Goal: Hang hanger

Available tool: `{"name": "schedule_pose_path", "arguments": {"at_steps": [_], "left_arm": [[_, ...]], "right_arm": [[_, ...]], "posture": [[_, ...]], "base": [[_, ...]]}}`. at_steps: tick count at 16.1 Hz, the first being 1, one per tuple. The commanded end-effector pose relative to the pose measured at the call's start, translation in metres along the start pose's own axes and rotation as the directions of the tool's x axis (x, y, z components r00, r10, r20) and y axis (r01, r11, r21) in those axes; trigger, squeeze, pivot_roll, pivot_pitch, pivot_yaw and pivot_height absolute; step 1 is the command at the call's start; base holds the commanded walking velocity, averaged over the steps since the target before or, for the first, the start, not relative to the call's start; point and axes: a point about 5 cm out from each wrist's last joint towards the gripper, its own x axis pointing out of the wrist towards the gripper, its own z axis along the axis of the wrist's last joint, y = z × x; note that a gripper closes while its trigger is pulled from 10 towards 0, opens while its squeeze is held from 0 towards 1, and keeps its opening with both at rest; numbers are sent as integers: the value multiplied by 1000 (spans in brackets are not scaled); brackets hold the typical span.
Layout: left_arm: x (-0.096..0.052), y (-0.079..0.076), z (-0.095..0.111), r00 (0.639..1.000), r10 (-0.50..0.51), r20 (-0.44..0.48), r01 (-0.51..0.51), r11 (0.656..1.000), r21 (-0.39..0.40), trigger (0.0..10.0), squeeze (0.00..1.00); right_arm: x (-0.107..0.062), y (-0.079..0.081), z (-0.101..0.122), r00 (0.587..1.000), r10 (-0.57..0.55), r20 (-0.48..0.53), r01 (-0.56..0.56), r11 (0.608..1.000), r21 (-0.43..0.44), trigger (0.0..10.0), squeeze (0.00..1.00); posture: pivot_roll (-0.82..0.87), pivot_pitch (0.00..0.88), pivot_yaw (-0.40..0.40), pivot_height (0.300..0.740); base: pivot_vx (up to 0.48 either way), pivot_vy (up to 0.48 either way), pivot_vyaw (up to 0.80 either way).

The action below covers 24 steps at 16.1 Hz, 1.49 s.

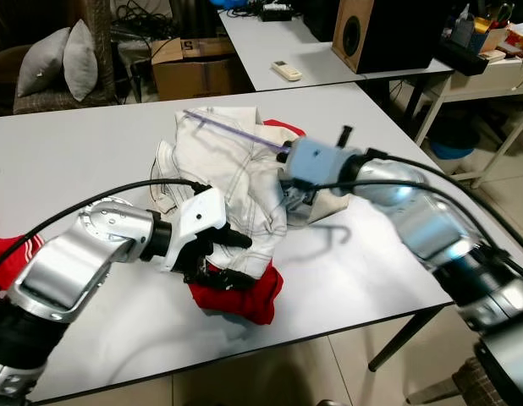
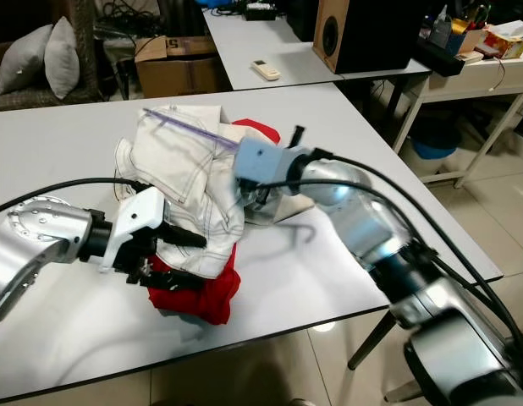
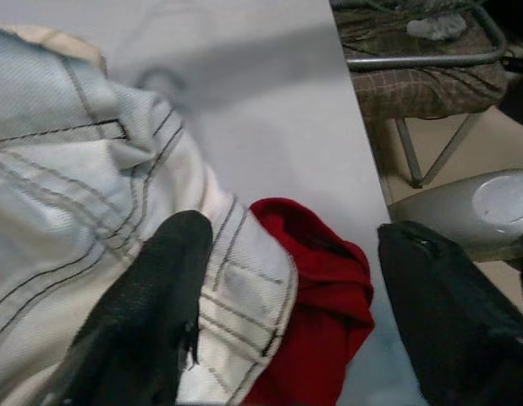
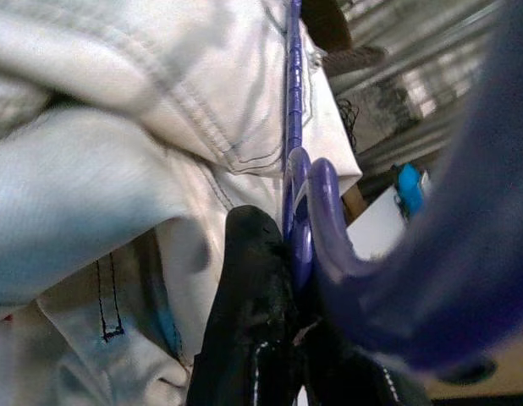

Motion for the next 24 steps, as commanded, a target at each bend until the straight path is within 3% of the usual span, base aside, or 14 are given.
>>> {"name": "schedule_pose_path", "arguments": {"at_steps": [1, 4, 7, 9, 11, 15, 16, 17, 18, 19, 20, 22, 23, 24], "left_arm": [[-15, 0, 6, 1000, 19, -2, -19, 1000, 11, 10000, 1000], [-35, 0, 5, 999, 37, 8, -37, 999, -8, 10000, 1000], [-71, 1, 14, 990, 56, 131, -47, 996, -74, 10000, 1000], [-87, 10, 26, 960, 121, 252, -105, 992, -74, 10000, 1000], [-89, 23, 33, 924, 214, 317, -207, 977, -55, 10000, 1000], [-56, 73, 38, 805, 514, 296, -522, 851, -59, 10000, 1000], [-45, 91, 41, 739, 605, 296, -601, 791, -116, 10000, 1000], [-37, 109, 39, 654, 713, 251, -709, 694, -125, 10000, 1000], [-35, 122, 37, 578, 787, 218, -788, 607, -102, 10000, 1000], [-40, 130, 41, 501, 834, 233, -827, 540, -155, 10000, 976], [-48, 139, 50, 412, 868, 276, -854, 474, -215, 10000, 914], [-54, 145, 55, 348, 889, 298, -866, 426, -262, 10000, 482], [-54, 149, 57, 341, 889, 305, -861, 426, -279, 10000, 427], [-51, 152, 56, 345, 887, 306, -853, 432, -292, 10000, 263]], "right_arm": [[9, 14, -5, 999, 38, -1, -38, 998, -45, 10000, 0], [17, 30, -10, 997, 71, 19, -71, 997, -35, 10000, 0], [22, 47, -16, 994, 99, 36, -98, 995, -14, 10000, 0], [25, 63, -18, 988, 146, 51, -147, 989, 3, 10000, 0], [26, 74, -19, 980, 187, 67, -188, 982, 4, 10000, 0], [24, 95, -19, 957, 278, 82, -278, 961, -15, 10000, 0], [22, 94, -21, 959, 270, 82, -270, 963, -17, 10000, 0], [16, 83, -22, 971, 220, 88, -223, 975, 20, 10000, 0], [10, 71, -22, 980, 173, 101, -180, 981, 65, 10000, 0], [1, 59, -21, 983, 136, 125, -149, 983, 108, 10000, 0], [-15, 43, -17, 984, 98, 152, -118, 984, 130, 10000, 0], [-33, 31, -14, 982, 89, 168, -109, 987, 114, 10000, 0], [-45, 24, -10, 980, 93, 175, -115, 986, 118, 10000, 0], [-60, 17, -6, 978, 93, 184, -121, 981, 150, 10000, 0]], "posture": [[-28, 0, 29, 740], [-25, 0, 34, 740], [-20, 0, 38, 740], [-15, 0, 37, 740], [-11, 0, 35, 740], [-22, 0, 43, 740], [-24, 0, 44, 740], [-34, 0, 50, 740], [-36, 0, 53, 740], [-40, 0, 56, 740], [-50, 0, 64, 740], [-60, 0, 69, 740], [-62, 0, 69, 740], [-61, 0, 63, 740]], "base": [[0, 0, 0], [0, 0, 0], [0, 0, 0], [0, 0, 0], [0, 0, 0], [0, 0, 0], [0, 0, 0], [0, 0, 0], [0, 0, 0], [0, 0, 0], [0, 0, 0], [0, 0, 0], [0, 0, 0], [0, 0, 0]]}}
